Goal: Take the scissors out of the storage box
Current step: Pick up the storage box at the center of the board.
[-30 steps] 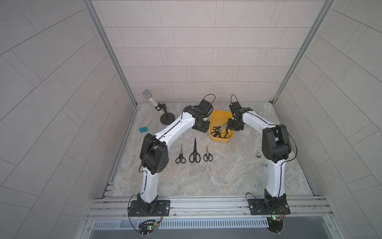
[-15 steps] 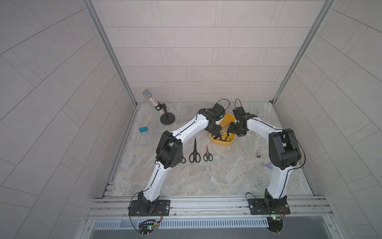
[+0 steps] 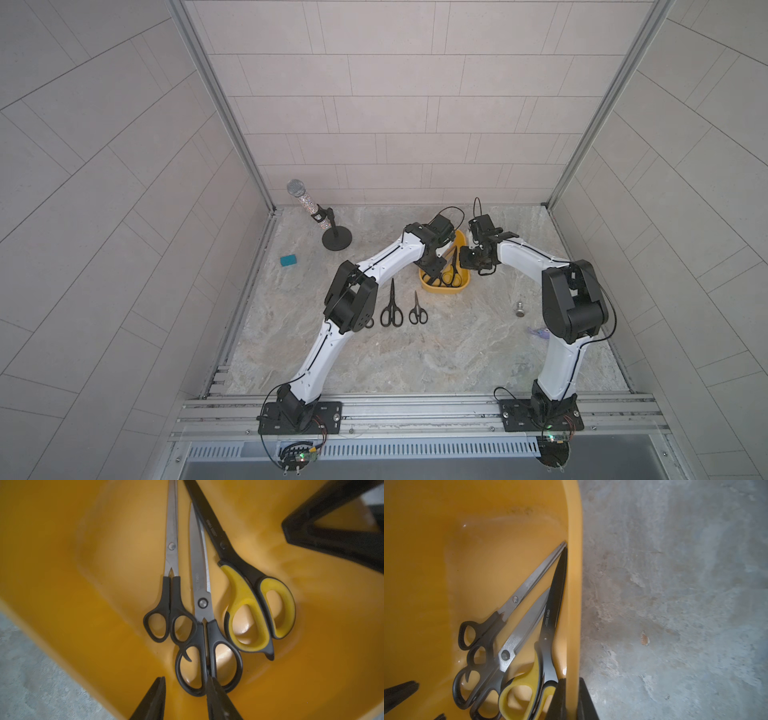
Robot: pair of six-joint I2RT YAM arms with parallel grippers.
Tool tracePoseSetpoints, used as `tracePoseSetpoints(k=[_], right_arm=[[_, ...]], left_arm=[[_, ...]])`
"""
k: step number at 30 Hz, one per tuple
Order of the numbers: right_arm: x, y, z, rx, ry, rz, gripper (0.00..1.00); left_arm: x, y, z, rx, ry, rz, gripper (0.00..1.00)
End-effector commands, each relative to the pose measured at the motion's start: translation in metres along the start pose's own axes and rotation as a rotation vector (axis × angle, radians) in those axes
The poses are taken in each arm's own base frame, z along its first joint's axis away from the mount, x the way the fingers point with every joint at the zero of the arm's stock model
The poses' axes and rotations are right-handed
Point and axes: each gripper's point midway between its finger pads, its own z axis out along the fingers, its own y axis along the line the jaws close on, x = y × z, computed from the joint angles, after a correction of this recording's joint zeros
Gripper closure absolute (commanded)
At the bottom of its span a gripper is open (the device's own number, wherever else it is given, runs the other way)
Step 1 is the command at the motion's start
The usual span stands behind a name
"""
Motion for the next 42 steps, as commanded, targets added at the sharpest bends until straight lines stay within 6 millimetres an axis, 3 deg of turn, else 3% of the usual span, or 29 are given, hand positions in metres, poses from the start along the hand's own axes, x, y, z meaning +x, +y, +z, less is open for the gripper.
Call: tracePoseSetpoints(k=[1, 12, 16, 23, 28, 37, 42], right_arm=[[-0.005, 0.009, -0.006, -0.095, -0.016, -0.020, 1.00], [0.001, 0.012, -0.009, -0.164, -0.039, -0.032, 1.00], [0.003, 0.008, -0.006, -0.149, -0.038, -0.022, 1.00], [-0.007, 0.012, -0.013, -0.156, -0.070, -0.014, 1.00], [-0.004, 0.015, -0.013, -0.165, -0.069, -0.018, 1.00], [0.007, 0.010, -0.007, -0.138, -0.031, -0.013, 1.00], [0.008, 0.012, -0.005, -0.142, -0.023, -0.017, 1.00]], left_arm=[[-0.004, 0.004, 0.009, -0.036, -0.001, 0.033, 0.61], [-0.006, 0.013, 0.026, -0.053, 0.014, 0.003, 0.61], [-0.007, 0.002, 0.016, 0.006, 0.004, 0.016, 0.63], [0.004, 0.000, 0.032, 0.019, 0.045, 0.002, 0.64], [0.005, 0.013, 0.039, -0.057, 0.058, -0.021, 0.66], [-0.032, 0.036, -0.003, -0.077, -0.074, -0.091, 0.63], [-0.032, 0.038, -0.002, -0.045, -0.075, -0.089, 0.63]])
